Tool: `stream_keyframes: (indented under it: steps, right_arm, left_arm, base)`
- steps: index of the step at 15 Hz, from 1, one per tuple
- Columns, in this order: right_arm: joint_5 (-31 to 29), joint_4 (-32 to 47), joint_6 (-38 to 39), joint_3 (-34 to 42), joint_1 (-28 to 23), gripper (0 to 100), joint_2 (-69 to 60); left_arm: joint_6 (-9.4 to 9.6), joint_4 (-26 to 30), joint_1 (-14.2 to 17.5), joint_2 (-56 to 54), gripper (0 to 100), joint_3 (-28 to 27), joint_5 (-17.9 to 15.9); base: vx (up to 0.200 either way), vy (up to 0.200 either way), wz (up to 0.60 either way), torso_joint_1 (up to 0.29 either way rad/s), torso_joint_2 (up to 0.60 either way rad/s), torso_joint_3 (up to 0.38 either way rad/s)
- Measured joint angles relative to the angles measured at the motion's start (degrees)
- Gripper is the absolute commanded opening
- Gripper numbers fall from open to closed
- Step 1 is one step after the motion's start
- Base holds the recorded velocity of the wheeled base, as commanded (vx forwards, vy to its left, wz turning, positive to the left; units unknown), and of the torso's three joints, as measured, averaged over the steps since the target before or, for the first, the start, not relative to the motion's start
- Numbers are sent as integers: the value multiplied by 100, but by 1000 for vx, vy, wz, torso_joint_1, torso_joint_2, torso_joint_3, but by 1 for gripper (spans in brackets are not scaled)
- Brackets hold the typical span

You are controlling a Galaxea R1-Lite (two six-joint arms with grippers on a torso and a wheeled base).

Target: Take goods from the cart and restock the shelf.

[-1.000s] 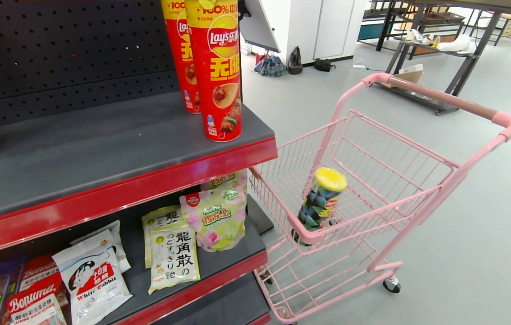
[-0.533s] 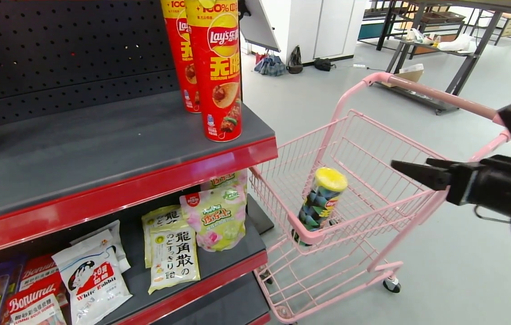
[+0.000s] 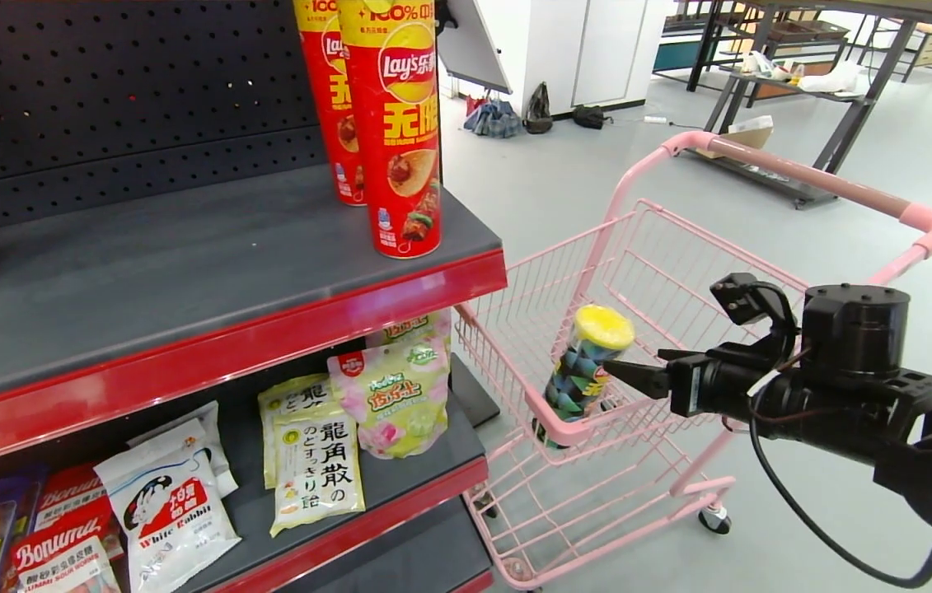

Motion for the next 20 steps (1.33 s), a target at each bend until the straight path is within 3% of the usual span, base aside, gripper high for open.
stream_keyframes:
  steps: [20]
  right_arm:
    - [21,-282,127,-1331,184,100,1627]
  left_arm:
    - [5,0,1,0,100,0,0]
  base:
    - [0,0,0,0,0,0]
